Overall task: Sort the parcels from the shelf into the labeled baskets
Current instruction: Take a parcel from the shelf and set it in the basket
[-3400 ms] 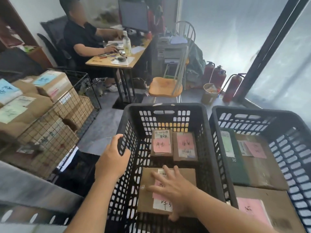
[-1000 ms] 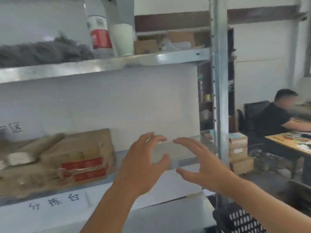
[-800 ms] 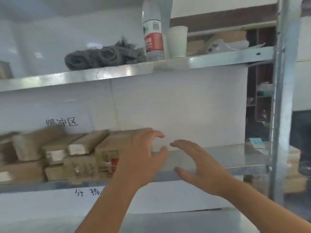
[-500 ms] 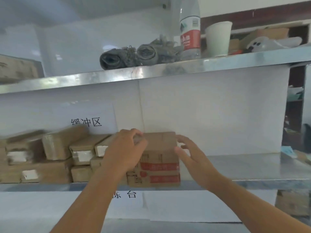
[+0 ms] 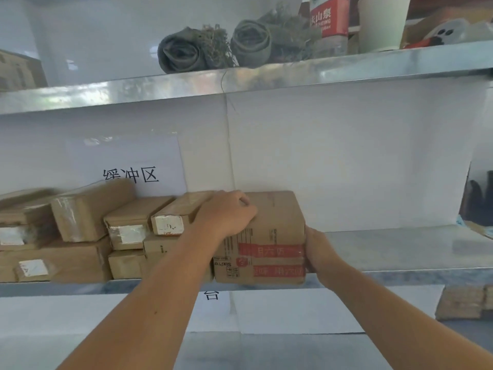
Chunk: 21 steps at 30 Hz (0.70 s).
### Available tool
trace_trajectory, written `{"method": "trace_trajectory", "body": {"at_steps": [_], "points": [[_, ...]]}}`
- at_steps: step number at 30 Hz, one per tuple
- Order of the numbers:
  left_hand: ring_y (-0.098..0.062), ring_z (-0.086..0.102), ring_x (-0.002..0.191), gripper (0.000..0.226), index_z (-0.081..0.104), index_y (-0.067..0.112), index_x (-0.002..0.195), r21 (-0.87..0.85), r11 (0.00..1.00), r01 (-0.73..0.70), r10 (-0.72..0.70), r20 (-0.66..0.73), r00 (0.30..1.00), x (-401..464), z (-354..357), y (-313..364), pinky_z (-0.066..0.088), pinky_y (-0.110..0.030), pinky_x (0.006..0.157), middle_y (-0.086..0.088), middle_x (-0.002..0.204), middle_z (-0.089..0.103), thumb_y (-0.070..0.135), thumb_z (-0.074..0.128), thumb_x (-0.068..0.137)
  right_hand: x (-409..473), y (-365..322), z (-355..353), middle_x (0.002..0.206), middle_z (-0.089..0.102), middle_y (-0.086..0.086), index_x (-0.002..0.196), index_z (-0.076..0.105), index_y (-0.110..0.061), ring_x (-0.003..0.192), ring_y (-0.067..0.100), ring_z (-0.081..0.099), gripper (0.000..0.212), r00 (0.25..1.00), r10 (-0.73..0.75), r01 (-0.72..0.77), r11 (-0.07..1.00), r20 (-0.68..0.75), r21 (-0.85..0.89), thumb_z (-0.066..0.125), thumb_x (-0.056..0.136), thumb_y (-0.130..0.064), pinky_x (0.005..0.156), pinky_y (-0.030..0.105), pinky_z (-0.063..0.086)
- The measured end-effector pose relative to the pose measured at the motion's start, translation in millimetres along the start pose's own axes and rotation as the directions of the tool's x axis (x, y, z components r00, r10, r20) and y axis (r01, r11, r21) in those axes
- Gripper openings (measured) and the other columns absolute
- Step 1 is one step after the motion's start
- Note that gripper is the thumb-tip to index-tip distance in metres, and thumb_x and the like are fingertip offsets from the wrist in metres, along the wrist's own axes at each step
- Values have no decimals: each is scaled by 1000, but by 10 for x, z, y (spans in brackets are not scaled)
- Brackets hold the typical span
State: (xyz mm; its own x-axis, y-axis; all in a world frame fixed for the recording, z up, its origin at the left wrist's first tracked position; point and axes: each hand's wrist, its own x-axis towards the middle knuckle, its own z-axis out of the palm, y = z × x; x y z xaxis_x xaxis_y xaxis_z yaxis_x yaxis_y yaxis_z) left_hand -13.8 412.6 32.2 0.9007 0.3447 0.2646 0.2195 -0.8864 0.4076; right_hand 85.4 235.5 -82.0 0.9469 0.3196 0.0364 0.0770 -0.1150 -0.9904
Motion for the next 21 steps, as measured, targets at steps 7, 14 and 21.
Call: {"method": "trace_trajectory", "body": {"at_steps": [7,14,21], "points": [[-18,47,128,32,53,56,123,-178,970,-166,111,-284,952,-517,133,170,48,-42,100,21,140,41,60,54,91,-580,-116,-167,94,77,-15,106,71,-56,92,11,71,41,983,-138,160,969,-125,189,33,111,-42,69,29,53],[-11,47,132,43,42,59,135,-417,860,-293,220,-215,952,-817,299,522,46,-41,108,26,141,46,62,49,92,-1275,-424,-506,115,69,-7,130,53,-62,92,2,73,44,894,-276,405,836,-354,370,62,87,-58,63,25,60],[0,61,109,35,48,66,118,-692,683,-233,189,-141,972,-978,557,1014,60,-31,85,26,123,51,81,46,87,-1608,-443,-731,132,57,-28,140,41,-61,115,-2,63,75,687,-471,604,794,-553,75,76,75,-45,71,24,64]]}}
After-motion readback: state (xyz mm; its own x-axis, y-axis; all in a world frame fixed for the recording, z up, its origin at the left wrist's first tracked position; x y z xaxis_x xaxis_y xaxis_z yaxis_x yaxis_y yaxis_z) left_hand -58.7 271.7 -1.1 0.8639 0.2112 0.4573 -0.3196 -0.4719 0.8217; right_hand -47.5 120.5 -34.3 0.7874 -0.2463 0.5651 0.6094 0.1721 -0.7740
